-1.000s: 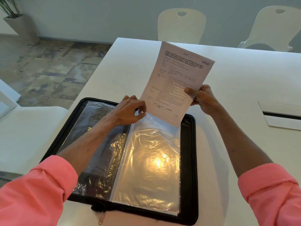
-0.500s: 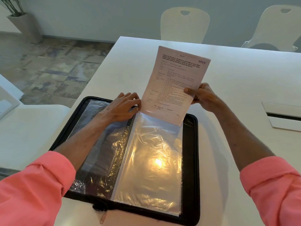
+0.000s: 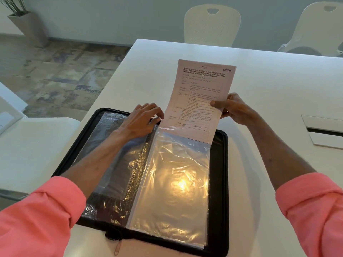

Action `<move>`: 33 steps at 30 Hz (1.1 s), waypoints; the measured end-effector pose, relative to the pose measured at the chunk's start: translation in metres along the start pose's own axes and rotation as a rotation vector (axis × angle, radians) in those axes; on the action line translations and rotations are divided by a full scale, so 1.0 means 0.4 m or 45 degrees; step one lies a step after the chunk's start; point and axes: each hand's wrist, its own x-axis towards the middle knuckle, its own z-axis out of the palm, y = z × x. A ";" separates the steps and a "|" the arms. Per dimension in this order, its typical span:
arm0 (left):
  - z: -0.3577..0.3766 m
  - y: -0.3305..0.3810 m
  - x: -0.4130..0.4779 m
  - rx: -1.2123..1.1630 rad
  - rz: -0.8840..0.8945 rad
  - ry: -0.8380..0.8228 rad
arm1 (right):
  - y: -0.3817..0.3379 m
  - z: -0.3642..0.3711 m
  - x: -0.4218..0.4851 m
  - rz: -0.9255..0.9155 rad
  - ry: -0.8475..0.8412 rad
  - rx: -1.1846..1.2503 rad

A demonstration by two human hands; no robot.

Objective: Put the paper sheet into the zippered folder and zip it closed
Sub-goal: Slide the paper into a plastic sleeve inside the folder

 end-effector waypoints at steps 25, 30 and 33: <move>0.128 0.234 0.098 -0.129 0.249 -0.162 | 0.007 0.022 0.033 0.038 -0.050 -0.098; 0.163 0.292 0.123 -0.100 0.322 -0.083 | 0.012 0.027 0.036 0.076 -0.050 -0.098; 0.171 0.327 0.142 -0.102 0.294 -0.058 | 0.011 0.031 0.041 0.105 -0.043 -0.079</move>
